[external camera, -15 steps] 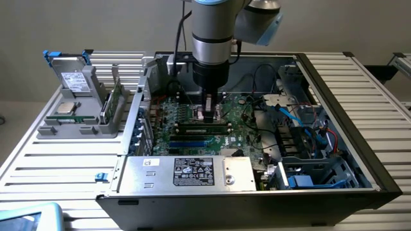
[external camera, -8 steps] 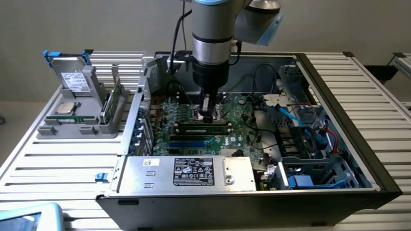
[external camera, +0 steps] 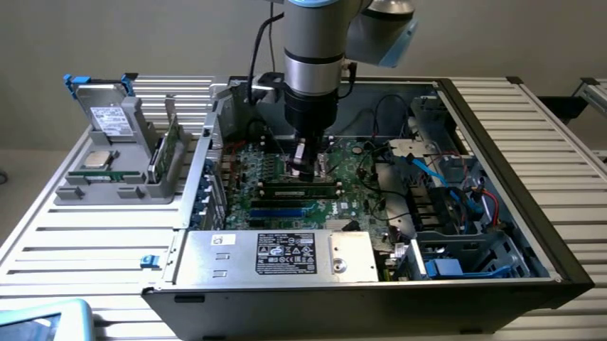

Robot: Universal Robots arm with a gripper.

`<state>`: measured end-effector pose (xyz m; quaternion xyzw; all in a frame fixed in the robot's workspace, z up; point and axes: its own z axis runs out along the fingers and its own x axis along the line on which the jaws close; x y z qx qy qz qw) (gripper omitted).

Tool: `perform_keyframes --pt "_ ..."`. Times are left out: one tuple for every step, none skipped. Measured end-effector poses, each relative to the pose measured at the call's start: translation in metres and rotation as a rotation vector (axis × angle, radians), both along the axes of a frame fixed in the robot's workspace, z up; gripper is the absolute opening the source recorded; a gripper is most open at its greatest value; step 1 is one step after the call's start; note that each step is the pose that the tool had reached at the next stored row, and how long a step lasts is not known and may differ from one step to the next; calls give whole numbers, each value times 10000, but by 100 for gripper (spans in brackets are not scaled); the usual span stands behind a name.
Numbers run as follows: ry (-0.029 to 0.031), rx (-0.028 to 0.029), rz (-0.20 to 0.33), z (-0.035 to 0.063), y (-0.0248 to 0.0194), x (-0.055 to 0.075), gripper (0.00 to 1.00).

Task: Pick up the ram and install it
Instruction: 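Press down the ram until it locks into place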

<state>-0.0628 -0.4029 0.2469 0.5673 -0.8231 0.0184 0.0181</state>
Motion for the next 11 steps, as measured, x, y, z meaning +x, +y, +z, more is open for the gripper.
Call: perform_keyframes --pt "0 0 -154 0 0 0 11" --pt "0 0 -308 0 0 0 11" --pt "0 0 -464 0 0 0 11" --pt "0 0 -628 0 0 0 11" --pt "0 0 -787 0 0 0 11" --pt "0 0 -944 0 0 0 11" --pt "0 0 -1101 0 0 0 11" --pt "0 0 -1258 0 0 0 11" --pt "0 0 -1416 0 0 0 11" --pt "0 0 -1587 0 0 0 11" --pt "0 0 -1745 0 0 0 11"
